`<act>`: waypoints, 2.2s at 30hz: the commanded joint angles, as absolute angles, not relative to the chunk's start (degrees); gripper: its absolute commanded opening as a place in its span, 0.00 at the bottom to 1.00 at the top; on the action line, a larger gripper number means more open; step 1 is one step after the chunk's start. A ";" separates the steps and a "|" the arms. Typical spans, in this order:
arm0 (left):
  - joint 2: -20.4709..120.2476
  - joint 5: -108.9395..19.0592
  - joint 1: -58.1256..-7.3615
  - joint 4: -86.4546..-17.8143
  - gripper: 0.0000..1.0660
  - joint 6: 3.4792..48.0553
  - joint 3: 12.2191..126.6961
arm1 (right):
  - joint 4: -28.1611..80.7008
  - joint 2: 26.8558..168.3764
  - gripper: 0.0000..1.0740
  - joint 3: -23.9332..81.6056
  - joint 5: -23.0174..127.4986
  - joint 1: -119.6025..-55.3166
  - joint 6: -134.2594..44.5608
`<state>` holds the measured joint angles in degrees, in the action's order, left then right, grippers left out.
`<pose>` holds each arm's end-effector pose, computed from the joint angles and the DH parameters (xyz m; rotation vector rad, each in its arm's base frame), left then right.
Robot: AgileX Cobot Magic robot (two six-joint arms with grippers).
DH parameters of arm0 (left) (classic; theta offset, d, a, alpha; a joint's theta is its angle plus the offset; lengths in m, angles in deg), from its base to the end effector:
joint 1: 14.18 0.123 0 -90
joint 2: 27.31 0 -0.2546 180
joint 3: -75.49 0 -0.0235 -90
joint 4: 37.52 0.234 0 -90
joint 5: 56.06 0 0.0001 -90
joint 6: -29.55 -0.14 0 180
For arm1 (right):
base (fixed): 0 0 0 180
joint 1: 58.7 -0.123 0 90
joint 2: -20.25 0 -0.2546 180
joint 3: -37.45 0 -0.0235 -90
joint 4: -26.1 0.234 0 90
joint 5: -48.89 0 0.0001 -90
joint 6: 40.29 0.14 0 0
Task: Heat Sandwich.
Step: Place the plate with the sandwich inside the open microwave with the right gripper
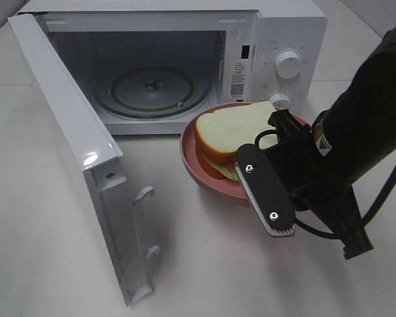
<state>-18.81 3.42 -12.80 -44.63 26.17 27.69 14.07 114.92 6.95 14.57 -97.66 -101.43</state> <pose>0.0557 -0.0136 0.2498 0.0393 2.0155 -0.0951 0.2246 0.1604 0.1314 -2.2808 1.6322 -0.3036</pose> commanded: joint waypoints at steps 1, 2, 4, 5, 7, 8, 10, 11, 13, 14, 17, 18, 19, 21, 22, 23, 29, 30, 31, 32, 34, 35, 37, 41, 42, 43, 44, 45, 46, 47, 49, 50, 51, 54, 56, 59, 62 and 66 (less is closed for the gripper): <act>-20.47 3.19 -12.63 -44.69 0.97 26.17 27.57 | 15.73 114.46 0.01 7.24 16.46 -96.63 -107.44; -20.47 3.19 -12.63 -44.69 0.97 26.17 27.57 | 16.41 114.46 0.01 7.24 16.63 -96.28 -108.99; -20.47 3.19 -12.63 -44.69 0.97 26.17 27.57 | 18.31 114.46 0.01 7.24 16.63 -96.00 -114.32; -20.47 3.19 -12.63 -44.69 0.97 26.17 27.57 | 18.31 114.46 0.01 7.24 16.63 -96.00 -114.32; -20.47 3.19 -12.63 -44.69 0.97 26.17 27.57 | 19.39 114.46 0.01 7.46 16.57 -96.00 -117.07; -20.47 3.19 -12.63 -44.69 0.97 26.17 27.57 | 20.54 114.46 0.01 7.92 16.52 -96.00 -119.71; -20.47 3.19 -12.63 -44.69 0.97 26.17 27.57 | 20.88 114.46 0.01 8.32 16.40 -96.00 -120.97; -20.47 3.19 -12.63 -44.69 0.97 26.17 27.57 | 20.88 114.46 0.01 8.84 16.12 -96.00 -122.06; -20.47 3.19 -12.63 -44.69 0.97 26.17 27.57 | 20.88 114.52 0.01 10.62 14.80 -96.00 -124.06; -20.47 3.19 -12.63 -44.69 0.97 26.17 27.57 | 20.88 114.63 0.01 11.02 14.63 -96.00 -124.29; -20.47 3.19 -12.63 -44.69 0.97 26.17 27.57 | 21.06 115.26 0.01 12.56 13.42 -96.00 -125.38; -20.47 3.19 -12.63 -44.69 0.97 26.17 27.57 | 21.74 115.55 0.01 13.02 12.96 -96.00 -125.38; -20.47 3.19 -12.63 -44.69 0.97 26.17 27.57 | 22.43 115.84 0.01 13.60 12.85 -96.00 -125.44; -20.47 3.19 -12.63 -44.69 0.97 26.17 27.57 | 23.58 116.41 0.01 14.80 12.39 -96.00 -126.12; -20.47 3.19 -12.63 -44.69 0.97 26.17 27.57 | 24.32 116.64 0.01 15.49 11.93 -96.00 -126.64; -20.47 3.19 -12.63 -44.69 0.97 26.17 27.57 | 25.12 117.10 0.01 16.23 11.70 -96.00 -127.27; -20.47 3.19 -12.63 -44.69 0.97 26.17 27.57 | 26.79 118.99 0.01 19.90 10.79 -96.00 -127.73; -20.47 3.19 -12.63 -44.69 0.97 26.17 27.57 | 27.13 120.08 0.01 21.56 10.50 -96.00 -127.73; -20.47 3.19 -12.63 -44.69 0.97 26.17 27.57 | 27.19 120.53 0.01 22.25 10.39 -96.00 -127.73; -20.47 3.19 -12.63 -44.69 0.97 26.17 27.57 | 27.47 121.11 0.01 22.99 10.39 -96.05 -127.78; -20.47 3.19 -12.63 -44.69 0.97 26.17 27.57 | 28.10 122.43 0.01 24.48 10.39 -96.11 -127.96; -20.47 3.19 -12.63 -44.69 0.97 26.17 27.57 | 28.33 123.11 0.01 25.28 10.39 -96.11 -128.01; -20.47 3.19 -12.63 -44.69 0.97 26.17 27.57 | 28.33 124.37 0.01 26.72 10.27 -96.11 -128.19; -20.47 3.19 -12.63 -44.69 0.97 26.17 27.57 | 28.33 127.35 0.01 29.92 10.16 -96.11 -128.19; -20.47 3.19 -12.63 -44.69 0.97 26.17 27.57 | 28.33 128.73 0.01 31.41 9.81 -96.11 -128.19; -20.47 3.19 -12.63 -44.69 0.97 26.17 27.57 | 28.33 128.73 0.01 31.41 9.81 -96.11 -128.19; -20.47 3.19 -12.63 -44.69 0.97 26.17 27.57 | 28.33 129.47 0.01 32.22 9.70 -96.11 -128.19; -20.47 3.19 -12.63 -44.69 0.97 26.17 27.57 | 28.33 130.22 0.01 33.08 9.41 -96.11 -128.19; -20.47 3.19 -12.63 -44.69 0.97 26.17 27.57 | 28.33 130.79 0.01 33.88 9.30 -96.11 -128.19; -20.47 3.19 -12.63 -44.69 0.97 26.17 27.57 | 28.33 132.17 0.00 35.25 9.01 -96.11 -128.19; -20.47 3.19 -12.63 -44.69 0.97 26.17 27.57 | 28.33 132.85 0.00 36.00 8.90 -96.11 -128.19; -20.47 3.19 -12.63 -44.69 0.97 26.17 27.57 | 28.33 133.48 0.00 36.74 8.90 -96.11 -128.19; -20.47 3.19 -12.63 -44.69 0.97 26.17 27.57 | 28.33 134.00 0.00 37.37 8.72 -96.11 -128.13; -20.47 3.19 -12.63 -44.69 0.97 26.17 27.57 | 28.33 135.66 0.00 39.78 8.44 -96.11 -128.13; -20.47 3.19 -12.63 -44.69 0.97 26.17 27.57 | 28.33 136.92 0.00 41.44 7.58 -96.11 -127.90; -20.47 3.19 -12.63 -44.69 0.97 26.17 27.57 | 28.16 138.87 0.00 43.96 7.06 -96.11 -126.87; -20.47 3.19 -12.63 -44.69 0.97 26.17 27.57 | 28.10 141.16 0.00 47.40 5.80 -96.11 -126.87; -20.47 3.19 -12.63 -44.69 0.97 26.17 27.57 | 28.10 143.97 0.00 50.78 5.23 -96.11 -125.38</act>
